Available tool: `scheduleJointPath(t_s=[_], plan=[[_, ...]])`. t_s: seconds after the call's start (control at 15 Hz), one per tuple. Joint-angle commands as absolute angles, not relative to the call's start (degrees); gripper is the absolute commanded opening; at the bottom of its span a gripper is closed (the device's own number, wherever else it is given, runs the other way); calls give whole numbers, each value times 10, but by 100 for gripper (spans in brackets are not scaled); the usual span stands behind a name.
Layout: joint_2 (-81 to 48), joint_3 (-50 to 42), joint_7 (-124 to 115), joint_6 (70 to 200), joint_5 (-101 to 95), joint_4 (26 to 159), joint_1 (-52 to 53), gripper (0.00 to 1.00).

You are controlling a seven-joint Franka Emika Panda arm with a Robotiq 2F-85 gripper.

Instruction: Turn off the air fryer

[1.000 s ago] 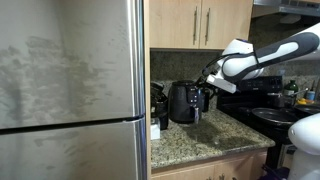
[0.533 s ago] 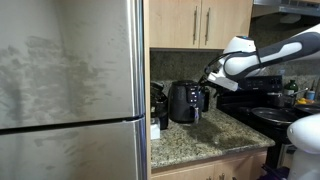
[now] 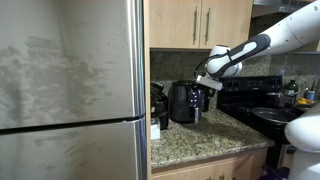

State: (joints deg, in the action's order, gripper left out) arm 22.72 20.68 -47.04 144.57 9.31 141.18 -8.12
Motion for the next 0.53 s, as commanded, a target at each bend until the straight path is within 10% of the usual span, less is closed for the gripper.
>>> scheduleJointPath(t_s=[0.0, 0.47], plan=[[220, 179, -483, 1446, 74, 1409, -53, 100], [103, 201, -531, 1615, -87, 1396, -73, 100]])
